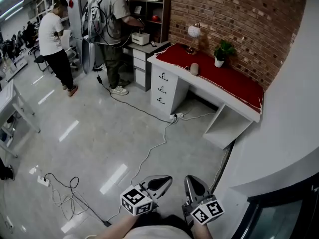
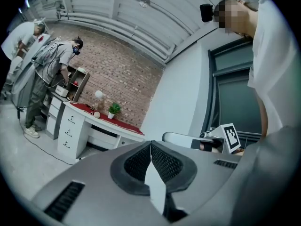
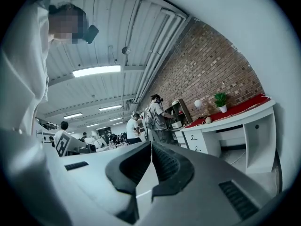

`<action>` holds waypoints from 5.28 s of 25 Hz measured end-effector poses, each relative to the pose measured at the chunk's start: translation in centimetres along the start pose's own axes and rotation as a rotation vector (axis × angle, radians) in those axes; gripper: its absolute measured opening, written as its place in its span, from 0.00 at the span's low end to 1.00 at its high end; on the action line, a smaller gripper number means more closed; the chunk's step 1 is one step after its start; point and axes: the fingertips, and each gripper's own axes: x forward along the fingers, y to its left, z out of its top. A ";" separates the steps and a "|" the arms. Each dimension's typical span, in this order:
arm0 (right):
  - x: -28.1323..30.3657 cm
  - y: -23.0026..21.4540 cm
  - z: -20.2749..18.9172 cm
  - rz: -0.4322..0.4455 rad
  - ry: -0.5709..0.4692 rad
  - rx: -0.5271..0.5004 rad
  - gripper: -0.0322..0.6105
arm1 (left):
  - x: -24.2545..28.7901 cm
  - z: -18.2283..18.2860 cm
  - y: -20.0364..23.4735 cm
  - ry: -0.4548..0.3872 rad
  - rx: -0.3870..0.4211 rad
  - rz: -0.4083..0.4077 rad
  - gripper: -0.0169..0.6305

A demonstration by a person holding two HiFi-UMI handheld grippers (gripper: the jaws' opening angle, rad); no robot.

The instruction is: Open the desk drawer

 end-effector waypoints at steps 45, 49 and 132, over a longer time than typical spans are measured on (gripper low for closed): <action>14.8 -10.2 4.4 0.026 0.011 0.017 0.08 | 9.9 5.5 13.3 -0.025 0.004 0.133 0.04; 16.4 -10.9 4.7 0.057 0.023 0.015 0.08 | 10.8 6.0 14.7 -0.035 -0.004 0.158 0.04; 44.7 -30.5 10.4 0.063 0.103 0.037 0.08 | 28.9 17.4 43.0 -0.090 -0.076 0.296 0.04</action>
